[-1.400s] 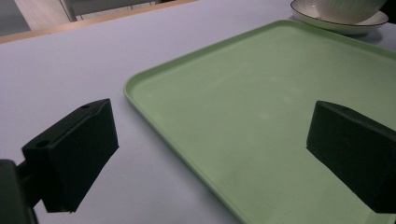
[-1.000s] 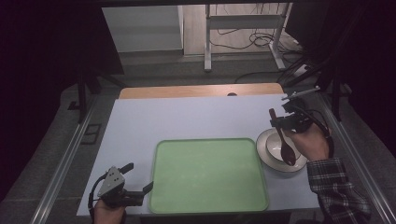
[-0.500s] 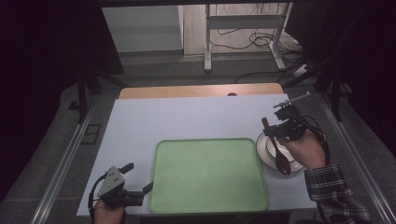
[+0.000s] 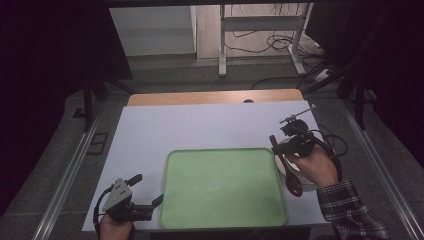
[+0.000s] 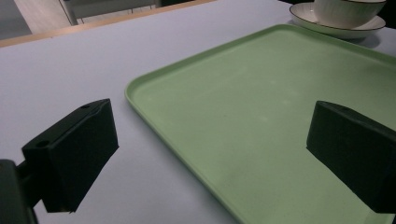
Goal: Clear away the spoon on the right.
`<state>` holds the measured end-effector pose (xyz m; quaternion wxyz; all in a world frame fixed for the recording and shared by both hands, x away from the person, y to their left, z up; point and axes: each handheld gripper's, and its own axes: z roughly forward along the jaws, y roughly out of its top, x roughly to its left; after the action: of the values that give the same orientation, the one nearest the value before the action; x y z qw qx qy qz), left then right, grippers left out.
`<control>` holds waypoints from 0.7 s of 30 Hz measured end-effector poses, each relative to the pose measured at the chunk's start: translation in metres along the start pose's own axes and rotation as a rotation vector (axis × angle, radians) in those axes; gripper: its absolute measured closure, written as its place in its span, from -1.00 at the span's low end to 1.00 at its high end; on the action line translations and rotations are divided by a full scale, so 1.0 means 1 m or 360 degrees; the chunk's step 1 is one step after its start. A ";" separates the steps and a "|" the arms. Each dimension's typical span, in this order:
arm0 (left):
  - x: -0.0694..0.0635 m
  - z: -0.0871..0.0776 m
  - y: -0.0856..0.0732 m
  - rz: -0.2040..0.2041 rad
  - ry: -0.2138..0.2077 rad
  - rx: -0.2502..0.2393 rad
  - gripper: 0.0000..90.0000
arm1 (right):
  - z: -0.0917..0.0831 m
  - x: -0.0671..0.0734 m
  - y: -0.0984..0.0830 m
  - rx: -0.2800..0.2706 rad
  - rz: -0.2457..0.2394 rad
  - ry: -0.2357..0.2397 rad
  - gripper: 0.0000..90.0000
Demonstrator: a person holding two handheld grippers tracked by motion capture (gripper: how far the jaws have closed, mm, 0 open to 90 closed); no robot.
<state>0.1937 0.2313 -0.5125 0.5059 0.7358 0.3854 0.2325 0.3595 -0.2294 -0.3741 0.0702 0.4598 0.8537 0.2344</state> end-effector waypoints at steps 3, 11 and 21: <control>0.000 0.000 0.000 0.0000 0.0000 -0.0003 -0.96 | 0.004 0.003 0.000 0.0029 0.0000 0.0005 0.72; 0.000 0.000 0.000 0.0003 -0.0004 -0.0001 -0.96 | 0.016 0.012 -0.001 0.0074 0.0009 0.0032 0.72; -0.001 0.000 0.000 0.0009 -0.0014 0.0005 -0.96 | 0.038 0.019 -0.006 0.0159 0.0050 0.0052 0.72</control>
<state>0.1937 0.2302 -0.5122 0.5058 0.7388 0.3815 0.2299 0.3572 -0.2042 -0.4090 0.0295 0.4722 0.8580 0.1999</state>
